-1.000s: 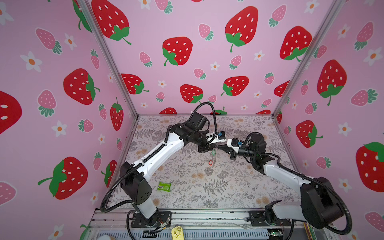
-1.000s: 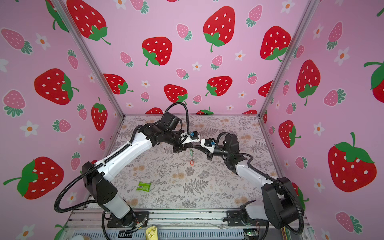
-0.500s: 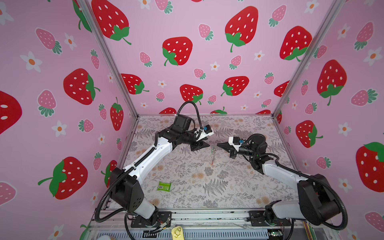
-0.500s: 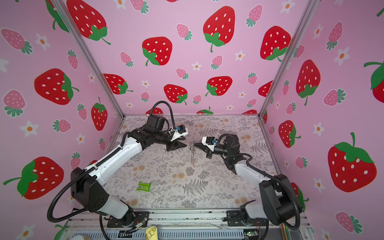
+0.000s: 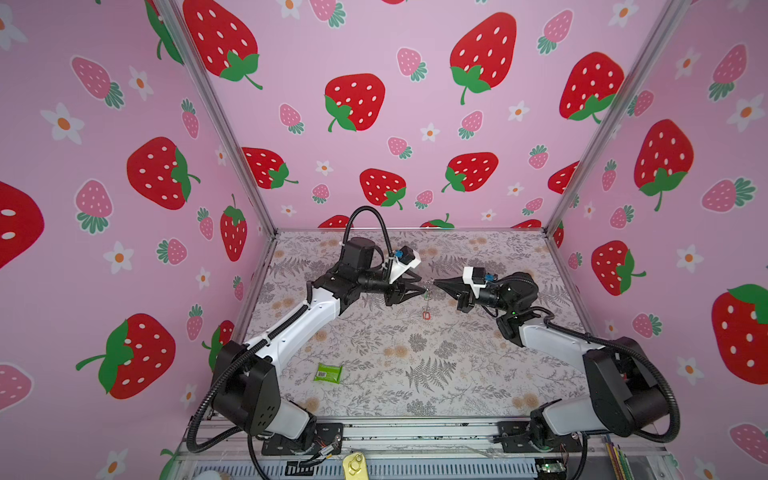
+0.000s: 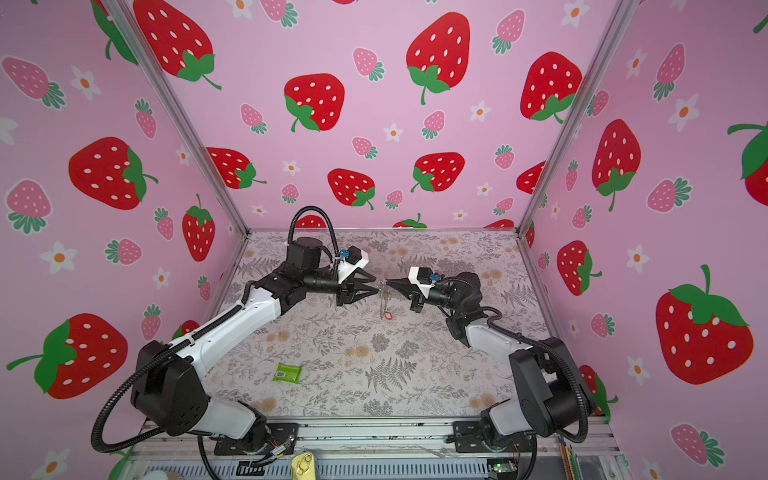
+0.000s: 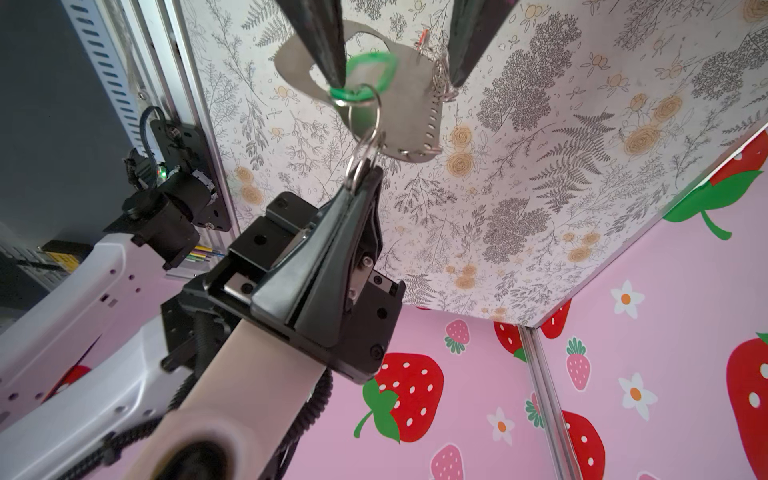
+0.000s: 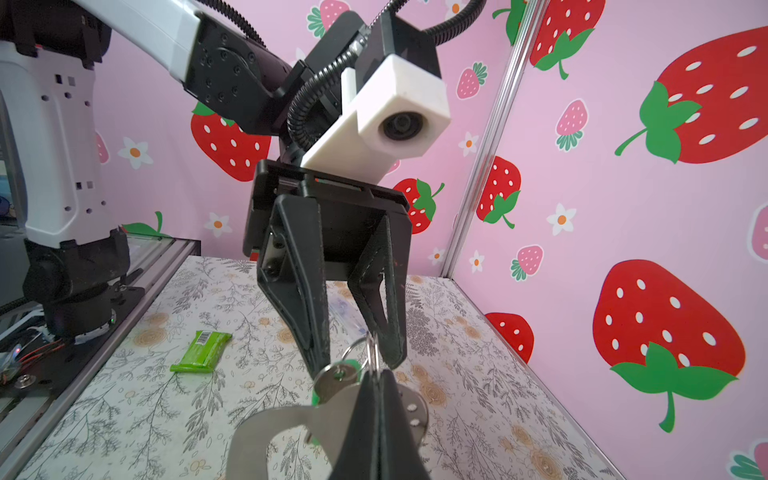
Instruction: Put the keys on the keyring
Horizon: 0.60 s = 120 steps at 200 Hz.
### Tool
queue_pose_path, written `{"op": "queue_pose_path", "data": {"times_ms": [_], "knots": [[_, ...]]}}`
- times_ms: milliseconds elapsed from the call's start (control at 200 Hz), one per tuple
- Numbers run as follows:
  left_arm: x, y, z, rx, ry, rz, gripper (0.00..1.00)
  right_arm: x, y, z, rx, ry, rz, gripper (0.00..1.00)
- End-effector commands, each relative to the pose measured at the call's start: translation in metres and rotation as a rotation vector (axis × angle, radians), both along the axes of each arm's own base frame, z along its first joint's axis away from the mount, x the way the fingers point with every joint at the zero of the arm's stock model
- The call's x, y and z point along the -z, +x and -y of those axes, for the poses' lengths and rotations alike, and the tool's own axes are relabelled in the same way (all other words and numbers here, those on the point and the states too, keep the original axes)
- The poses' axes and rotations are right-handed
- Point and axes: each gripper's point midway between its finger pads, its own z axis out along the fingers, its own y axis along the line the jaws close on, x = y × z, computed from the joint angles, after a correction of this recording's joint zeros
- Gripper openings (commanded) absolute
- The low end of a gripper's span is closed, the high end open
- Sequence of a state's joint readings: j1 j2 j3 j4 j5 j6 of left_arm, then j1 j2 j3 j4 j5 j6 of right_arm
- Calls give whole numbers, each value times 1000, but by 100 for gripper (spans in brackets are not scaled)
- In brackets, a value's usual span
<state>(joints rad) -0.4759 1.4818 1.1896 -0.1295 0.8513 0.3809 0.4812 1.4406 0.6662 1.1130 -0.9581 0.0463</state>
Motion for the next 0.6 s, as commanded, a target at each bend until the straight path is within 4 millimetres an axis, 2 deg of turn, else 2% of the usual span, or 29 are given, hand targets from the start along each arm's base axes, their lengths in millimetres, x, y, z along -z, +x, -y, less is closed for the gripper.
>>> {"op": "queue_pose_path", "data": {"times_ms": [0,325,480,595], "knots": [[-8,-1,9,36,-50,2,41,-12,-1,3,4,58,16,0],[-12,-5,21,64,-50,20,38,-22,-1,9,38,150,-3,0],[-15,-5,24,62,-44,40,33,-24,-3,7,31,174,-14,0],[-15,-2,26,34,-30,56,36,-25,-2,9,47,185,-19,0]]}}
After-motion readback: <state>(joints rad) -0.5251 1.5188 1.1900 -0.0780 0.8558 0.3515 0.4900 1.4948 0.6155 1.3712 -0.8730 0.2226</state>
